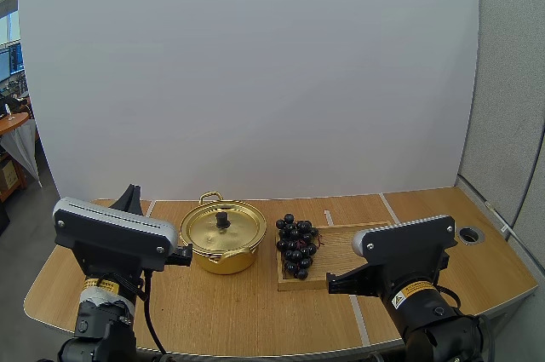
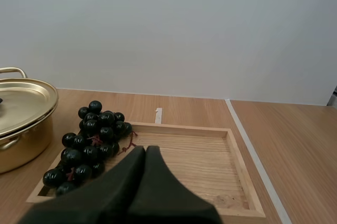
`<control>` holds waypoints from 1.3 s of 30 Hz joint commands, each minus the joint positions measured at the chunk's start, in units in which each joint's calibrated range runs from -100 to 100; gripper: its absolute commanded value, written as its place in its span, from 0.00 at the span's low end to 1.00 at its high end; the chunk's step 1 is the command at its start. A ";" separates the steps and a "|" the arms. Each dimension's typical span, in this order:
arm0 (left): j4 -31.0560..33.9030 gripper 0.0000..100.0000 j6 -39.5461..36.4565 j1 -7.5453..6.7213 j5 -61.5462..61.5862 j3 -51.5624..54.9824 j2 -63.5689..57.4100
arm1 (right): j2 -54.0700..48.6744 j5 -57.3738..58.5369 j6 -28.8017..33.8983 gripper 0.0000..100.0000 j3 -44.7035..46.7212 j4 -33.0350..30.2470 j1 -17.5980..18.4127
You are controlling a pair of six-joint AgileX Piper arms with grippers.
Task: Open the pot, put the pineapple inside, and close it
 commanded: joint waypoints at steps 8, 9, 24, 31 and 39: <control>-2.93 0.00 -9.98 -0.09 29.97 0.04 -0.20 | -0.36 6.61 -0.13 0.00 0.00 0.11 -0.64; 0.45 0.00 -12.04 -0.09 30.33 0.04 -0.20 | -0.36 6.87 -0.13 0.00 0.00 0.11 -0.64; 18.46 0.00 -33.34 -0.09 41.66 0.04 -0.20 | -0.36 10.42 -0.13 0.00 0.00 0.11 -0.64; 18.46 0.00 -33.34 -0.09 41.26 0.04 -0.20 | -0.36 10.41 -0.13 0.00 0.00 -0.12 -0.64; 18.46 0.00 -33.34 -0.09 41.26 0.04 -0.20 | -0.36 10.41 -0.13 0.00 0.00 -0.12 -0.64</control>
